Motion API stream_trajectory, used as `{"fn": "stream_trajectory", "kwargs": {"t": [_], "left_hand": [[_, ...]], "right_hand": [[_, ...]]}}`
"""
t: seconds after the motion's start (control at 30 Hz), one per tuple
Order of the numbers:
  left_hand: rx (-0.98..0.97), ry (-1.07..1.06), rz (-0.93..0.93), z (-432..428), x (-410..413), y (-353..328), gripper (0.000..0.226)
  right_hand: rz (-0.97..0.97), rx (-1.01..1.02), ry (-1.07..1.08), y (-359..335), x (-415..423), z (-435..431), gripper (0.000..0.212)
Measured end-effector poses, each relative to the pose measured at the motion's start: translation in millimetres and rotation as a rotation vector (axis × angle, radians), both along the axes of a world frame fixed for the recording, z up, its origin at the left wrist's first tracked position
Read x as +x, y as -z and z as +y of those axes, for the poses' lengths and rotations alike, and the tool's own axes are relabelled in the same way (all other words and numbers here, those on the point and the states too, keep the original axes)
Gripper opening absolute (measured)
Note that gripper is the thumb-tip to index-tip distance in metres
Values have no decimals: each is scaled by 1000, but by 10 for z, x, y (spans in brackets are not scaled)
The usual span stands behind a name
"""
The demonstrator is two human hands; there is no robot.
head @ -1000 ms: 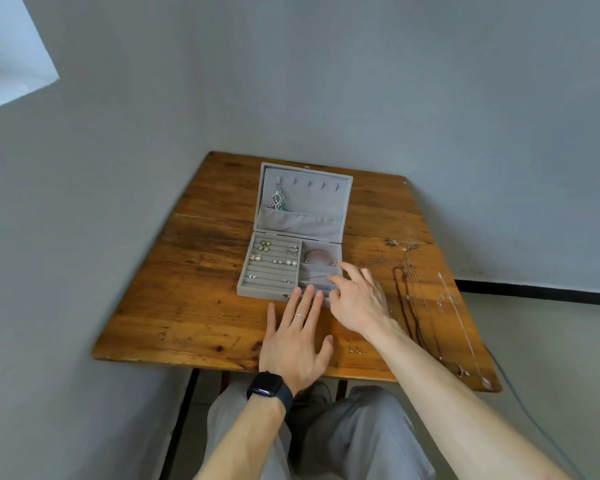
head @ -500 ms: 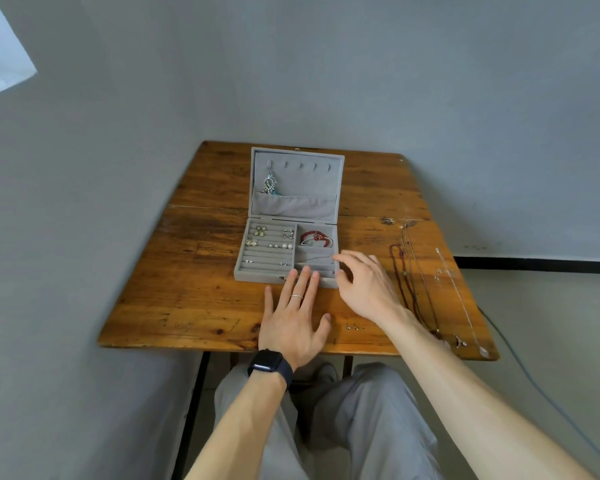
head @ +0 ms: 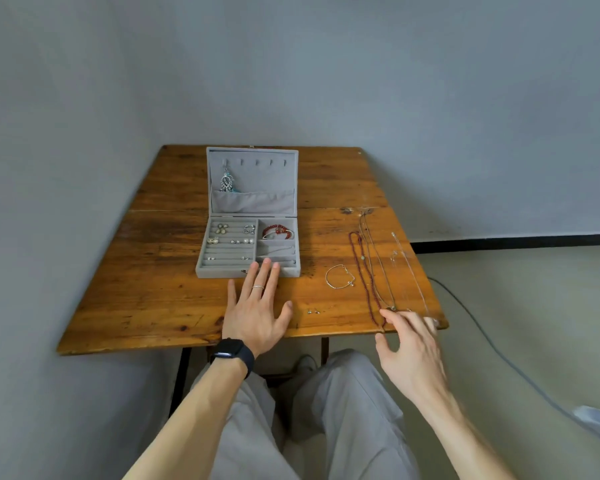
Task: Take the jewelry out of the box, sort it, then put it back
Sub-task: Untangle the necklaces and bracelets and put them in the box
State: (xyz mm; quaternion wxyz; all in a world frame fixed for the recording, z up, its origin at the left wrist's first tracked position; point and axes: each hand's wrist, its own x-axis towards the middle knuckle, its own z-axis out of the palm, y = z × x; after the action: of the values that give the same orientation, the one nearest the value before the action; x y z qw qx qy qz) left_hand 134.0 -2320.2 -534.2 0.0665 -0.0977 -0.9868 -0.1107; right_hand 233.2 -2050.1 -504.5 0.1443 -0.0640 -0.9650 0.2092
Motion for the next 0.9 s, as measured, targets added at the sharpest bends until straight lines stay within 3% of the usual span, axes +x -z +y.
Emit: {"fn": "stream_trajectory", "kwargs": {"t": [0.13,0.3,0.47,0.63,0.9], "left_hand": [[-7,2,-10,8,9,5,76],[-11,-5,-24,25,5,1,76],[2,-1,-14,29,17,-5,77],[5,-2,-8,22,12,12,77],[-8,-4,-4,10,5,49,76]], "right_hand": [[-35,109,-8,93,50,0,54],[78,165,-46,150,1,30,37],[153,150,-121,160,-62,108,28],[73,99,-170,17,-135,162,15],[90,25,-114,-627,-601,162,10]]}}
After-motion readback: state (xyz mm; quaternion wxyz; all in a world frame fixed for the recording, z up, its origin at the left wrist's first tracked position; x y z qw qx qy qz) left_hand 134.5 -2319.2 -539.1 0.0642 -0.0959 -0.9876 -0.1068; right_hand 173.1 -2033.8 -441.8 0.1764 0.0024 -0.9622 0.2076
